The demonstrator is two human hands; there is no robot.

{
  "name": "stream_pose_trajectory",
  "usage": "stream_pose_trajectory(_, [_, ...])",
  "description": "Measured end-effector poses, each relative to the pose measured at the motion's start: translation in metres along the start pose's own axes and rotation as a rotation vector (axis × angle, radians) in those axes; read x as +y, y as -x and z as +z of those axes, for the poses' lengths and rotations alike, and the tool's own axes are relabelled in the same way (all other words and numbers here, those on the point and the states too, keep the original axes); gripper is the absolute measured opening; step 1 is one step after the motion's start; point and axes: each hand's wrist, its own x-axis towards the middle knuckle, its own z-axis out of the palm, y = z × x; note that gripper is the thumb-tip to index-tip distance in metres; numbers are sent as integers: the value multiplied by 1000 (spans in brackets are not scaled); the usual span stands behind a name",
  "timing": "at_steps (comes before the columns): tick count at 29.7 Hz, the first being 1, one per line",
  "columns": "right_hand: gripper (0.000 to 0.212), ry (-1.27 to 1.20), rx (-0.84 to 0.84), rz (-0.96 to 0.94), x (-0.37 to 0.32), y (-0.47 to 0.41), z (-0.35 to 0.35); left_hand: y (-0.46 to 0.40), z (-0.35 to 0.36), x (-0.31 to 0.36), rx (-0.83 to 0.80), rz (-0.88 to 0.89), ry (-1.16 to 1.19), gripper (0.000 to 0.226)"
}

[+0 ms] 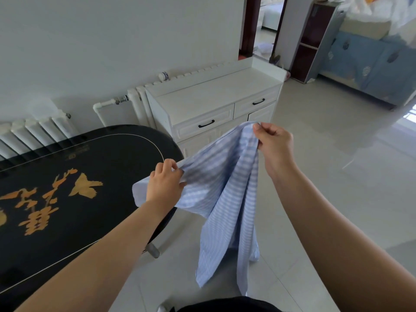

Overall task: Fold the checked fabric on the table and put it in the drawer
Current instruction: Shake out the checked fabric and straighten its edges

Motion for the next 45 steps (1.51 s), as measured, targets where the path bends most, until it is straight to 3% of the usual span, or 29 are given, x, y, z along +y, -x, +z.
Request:
stream_pose_trajectory(4, [5, -36, 22, -3, -12, -12, 2, 12, 19, -18, 194, 190, -55, 59])
stream_pose_trajectory(7, [8, -47, 4, -7, -18, -14, 6, 27, 33, -23, 225, 313, -22, 68])
stream_pose_trajectory(12, [15, -65, 16, 3, -22, -14, 10, 38, 36, -15, 174, 424, 75, 41])
stream_pose_trajectory(14, [8, -64, 13, 9, -23, -14, 10, 40, 27, -11, 85, 260, 283, 43])
stream_pose_trajectory(17, [5, -53, 2, 11, -24, -12, 7, 37, 14, -17, 91, -208, 661, 41])
stream_pose_trajectory(19, [7, -61, -13, 22, -26, -11, 5, 28, 12, -27, 67, -407, 761, 43])
stream_pose_trajectory(22, [9, -143, -39, 65, -27, -8, 4, 21, 13, -44, -151, -484, 673, 24])
stream_pose_trajectory(28, [8, -206, -69, 101, -21, -4, 4, 22, 16, -64, -515, -140, 302, 27])
stream_pose_trajectory(31, [7, -250, -52, 130, -18, -7, -1, 27, 16, -69, -667, -65, 171, 40])
stream_pose_trajectory(34, [5, -277, -37, 148, -15, -11, -5, 28, 14, -66, -693, 80, -15, 53])
stream_pose_trajectory(38, [1, -266, -19, 173, -11, -13, -7, 25, 14, -50, -779, 211, -335, 50])
stream_pose_trajectory(45, [4, -316, 21, 178, -12, -22, -18, 18, 11, -41, -780, 255, -281, 54])
